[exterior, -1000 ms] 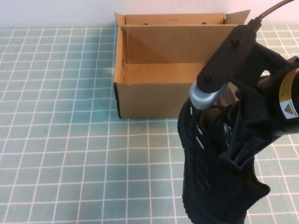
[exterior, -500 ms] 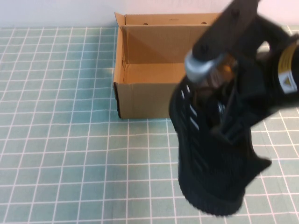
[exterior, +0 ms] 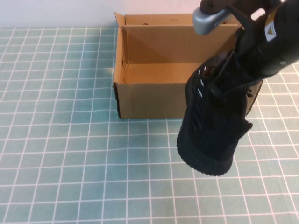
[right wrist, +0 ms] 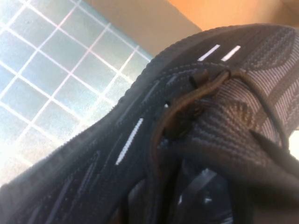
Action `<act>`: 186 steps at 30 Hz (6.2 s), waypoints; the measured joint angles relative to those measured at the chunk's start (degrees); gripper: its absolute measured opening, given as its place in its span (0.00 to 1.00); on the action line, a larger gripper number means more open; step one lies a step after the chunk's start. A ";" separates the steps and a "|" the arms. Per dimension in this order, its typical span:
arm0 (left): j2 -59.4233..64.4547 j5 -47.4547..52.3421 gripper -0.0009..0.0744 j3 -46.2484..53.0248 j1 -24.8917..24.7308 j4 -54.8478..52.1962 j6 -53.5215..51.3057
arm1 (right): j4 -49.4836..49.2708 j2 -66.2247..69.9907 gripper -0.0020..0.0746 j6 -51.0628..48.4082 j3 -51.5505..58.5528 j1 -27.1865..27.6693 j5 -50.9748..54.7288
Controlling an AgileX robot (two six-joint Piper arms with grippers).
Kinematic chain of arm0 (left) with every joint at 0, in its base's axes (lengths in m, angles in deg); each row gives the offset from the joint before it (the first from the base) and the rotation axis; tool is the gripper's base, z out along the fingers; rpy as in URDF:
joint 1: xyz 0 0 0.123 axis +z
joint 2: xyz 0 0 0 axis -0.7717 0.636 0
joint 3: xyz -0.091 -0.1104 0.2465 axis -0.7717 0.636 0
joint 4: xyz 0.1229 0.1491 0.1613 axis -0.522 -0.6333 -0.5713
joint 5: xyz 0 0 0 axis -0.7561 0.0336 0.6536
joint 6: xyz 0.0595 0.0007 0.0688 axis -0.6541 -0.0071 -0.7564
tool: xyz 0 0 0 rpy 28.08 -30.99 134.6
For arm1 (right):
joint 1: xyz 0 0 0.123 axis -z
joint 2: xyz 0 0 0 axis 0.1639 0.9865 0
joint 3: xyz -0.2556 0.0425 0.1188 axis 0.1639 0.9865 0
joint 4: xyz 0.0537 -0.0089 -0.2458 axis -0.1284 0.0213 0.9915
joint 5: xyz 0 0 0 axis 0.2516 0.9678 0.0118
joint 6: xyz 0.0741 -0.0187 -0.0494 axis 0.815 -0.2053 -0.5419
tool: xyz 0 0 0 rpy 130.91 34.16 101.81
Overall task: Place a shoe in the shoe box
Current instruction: Hand over the shoe, then place the shoe in the shoe box
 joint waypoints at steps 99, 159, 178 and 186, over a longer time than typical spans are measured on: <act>72.25 -34.46 0.85 -39.26 -42.83 41.36 -61.11 | -2.96 18.72 0.02 -1.95 -27.51 2.62 4.43; 77.41 15.25 0.09 -64.98 -11.54 48.00 -84.18 | -4.16 -12.02 0.05 5.90 7.27 3.04 3.61; 114.21 38.66 0.08 -101.26 -4.58 59.11 -94.07 | -4.27 -24.85 0.04 12.49 31.35 3.04 -6.76; 120.83 39.29 0.08 -106.18 -4.58 59.49 -93.70 | -4.27 -24.85 0.04 13.24 31.89 3.04 -8.91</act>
